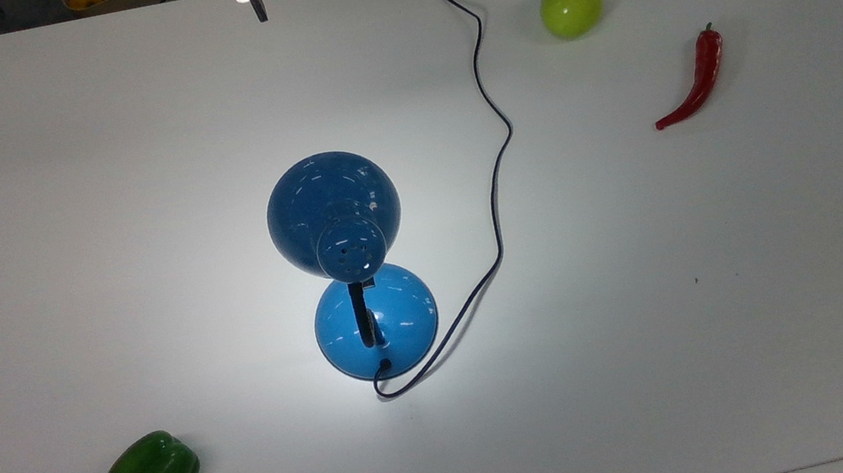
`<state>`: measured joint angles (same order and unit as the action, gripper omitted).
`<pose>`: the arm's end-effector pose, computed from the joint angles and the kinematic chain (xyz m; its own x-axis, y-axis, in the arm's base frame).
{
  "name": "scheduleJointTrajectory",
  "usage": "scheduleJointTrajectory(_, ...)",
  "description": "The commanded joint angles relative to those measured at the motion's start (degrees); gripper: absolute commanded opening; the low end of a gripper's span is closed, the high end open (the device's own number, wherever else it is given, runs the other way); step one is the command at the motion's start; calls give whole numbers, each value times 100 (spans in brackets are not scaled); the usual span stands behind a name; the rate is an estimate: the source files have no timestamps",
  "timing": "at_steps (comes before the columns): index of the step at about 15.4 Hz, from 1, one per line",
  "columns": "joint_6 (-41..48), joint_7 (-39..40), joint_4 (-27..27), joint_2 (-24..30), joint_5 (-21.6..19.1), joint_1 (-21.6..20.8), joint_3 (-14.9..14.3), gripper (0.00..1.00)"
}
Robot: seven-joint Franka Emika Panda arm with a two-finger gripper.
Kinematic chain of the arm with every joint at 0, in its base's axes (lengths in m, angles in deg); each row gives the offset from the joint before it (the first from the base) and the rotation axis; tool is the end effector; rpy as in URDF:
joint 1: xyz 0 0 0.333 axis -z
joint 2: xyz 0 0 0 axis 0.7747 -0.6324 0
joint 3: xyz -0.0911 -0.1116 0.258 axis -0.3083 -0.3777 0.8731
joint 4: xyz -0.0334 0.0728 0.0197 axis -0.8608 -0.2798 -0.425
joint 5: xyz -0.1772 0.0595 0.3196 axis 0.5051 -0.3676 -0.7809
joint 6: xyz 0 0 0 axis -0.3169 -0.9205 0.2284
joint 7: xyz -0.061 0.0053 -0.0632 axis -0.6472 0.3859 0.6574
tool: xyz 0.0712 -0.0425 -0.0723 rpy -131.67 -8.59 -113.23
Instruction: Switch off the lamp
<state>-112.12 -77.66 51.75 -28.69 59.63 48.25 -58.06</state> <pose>0.5415 0.0563 0.5647 0.9804 0.1790 0.0829 0.1850 -0.9801 -0.0724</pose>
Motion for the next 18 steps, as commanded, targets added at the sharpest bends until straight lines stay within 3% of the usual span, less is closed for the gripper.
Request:
scheduleJointTrajectory(1, -113, 45, 56, 4, 91, -99, -49, 100)
scheduleJointTrajectory(7, -95, 115, 83, 4, 73, -90, -58, 99)
scheduleJointTrajectory(9, -113, 124, 83, -5, 56, -81, -75, 84)
scheduleJointTrajectory(11, -113, 124, 83, -23, 12, -90, -93, 59)
scheduleJointTrajectory(15, -104, 124, 83, -31, 12, -90, -93, 48)
scheduleJointTrajectory(18, -104, 116, 83, -32, 3, -90, -93, 35)
